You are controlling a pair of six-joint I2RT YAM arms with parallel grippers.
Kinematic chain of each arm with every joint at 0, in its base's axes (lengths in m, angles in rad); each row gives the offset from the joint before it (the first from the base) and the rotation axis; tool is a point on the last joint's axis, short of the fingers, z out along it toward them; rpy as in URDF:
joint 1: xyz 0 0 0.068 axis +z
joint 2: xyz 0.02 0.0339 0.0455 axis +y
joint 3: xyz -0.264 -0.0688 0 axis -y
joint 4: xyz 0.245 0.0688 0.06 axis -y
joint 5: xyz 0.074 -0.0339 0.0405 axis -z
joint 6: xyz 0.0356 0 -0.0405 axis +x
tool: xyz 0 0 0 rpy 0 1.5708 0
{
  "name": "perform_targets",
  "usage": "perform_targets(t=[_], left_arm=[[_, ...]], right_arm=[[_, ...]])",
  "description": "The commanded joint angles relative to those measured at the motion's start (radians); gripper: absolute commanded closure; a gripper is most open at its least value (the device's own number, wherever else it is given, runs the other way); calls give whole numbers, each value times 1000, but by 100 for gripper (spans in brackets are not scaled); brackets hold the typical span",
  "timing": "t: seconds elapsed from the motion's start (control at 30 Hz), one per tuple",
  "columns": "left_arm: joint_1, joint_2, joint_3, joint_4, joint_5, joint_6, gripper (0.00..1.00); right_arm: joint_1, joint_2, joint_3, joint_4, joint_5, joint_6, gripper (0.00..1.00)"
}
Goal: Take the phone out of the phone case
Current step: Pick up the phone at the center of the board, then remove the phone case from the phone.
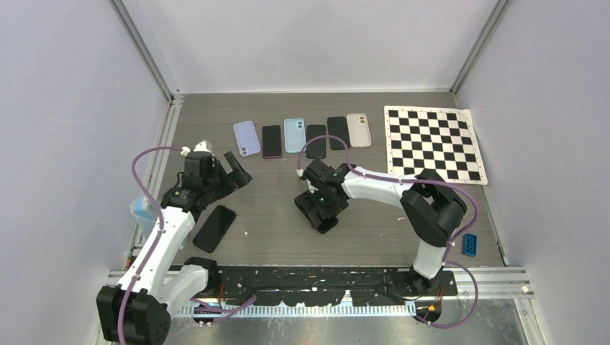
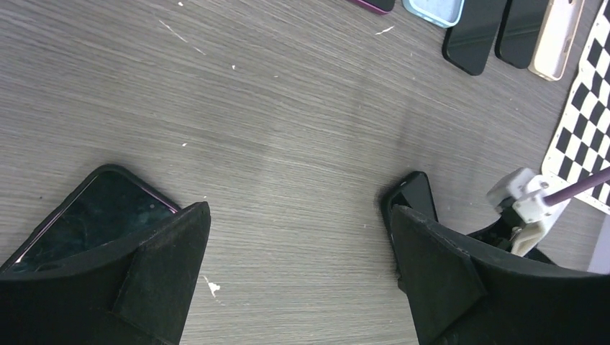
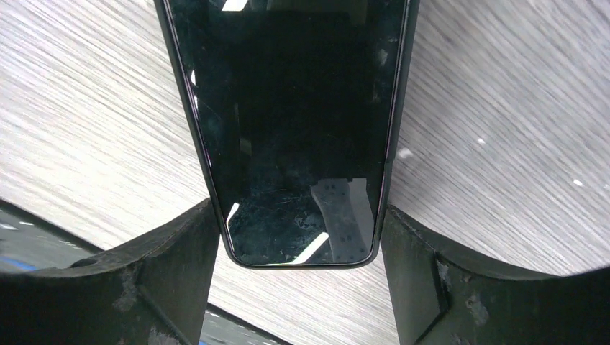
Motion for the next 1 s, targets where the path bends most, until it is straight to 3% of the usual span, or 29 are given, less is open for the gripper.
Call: perform_targets(t=[0.0, 0.17, 0.33, 0.7, 0.97], left_arm=[[3, -22, -1, -10, -20, 17, 0], [2, -32, -70, 54, 79, -52, 0], [1, -10, -165, 172, 174, -128, 2], [-1, 140, -226, 370, 356, -177, 7], [-3, 271, -219, 455, 401, -156, 15]], right_arm=[[4, -20, 44, 223, -166, 235, 44], [4, -6, 26, 414, -248, 439, 45], [4, 48, 39, 493, -245, 546, 46], [4, 101, 14, 679, -315, 657, 48], [4, 102, -23, 785, -360, 732, 49]])
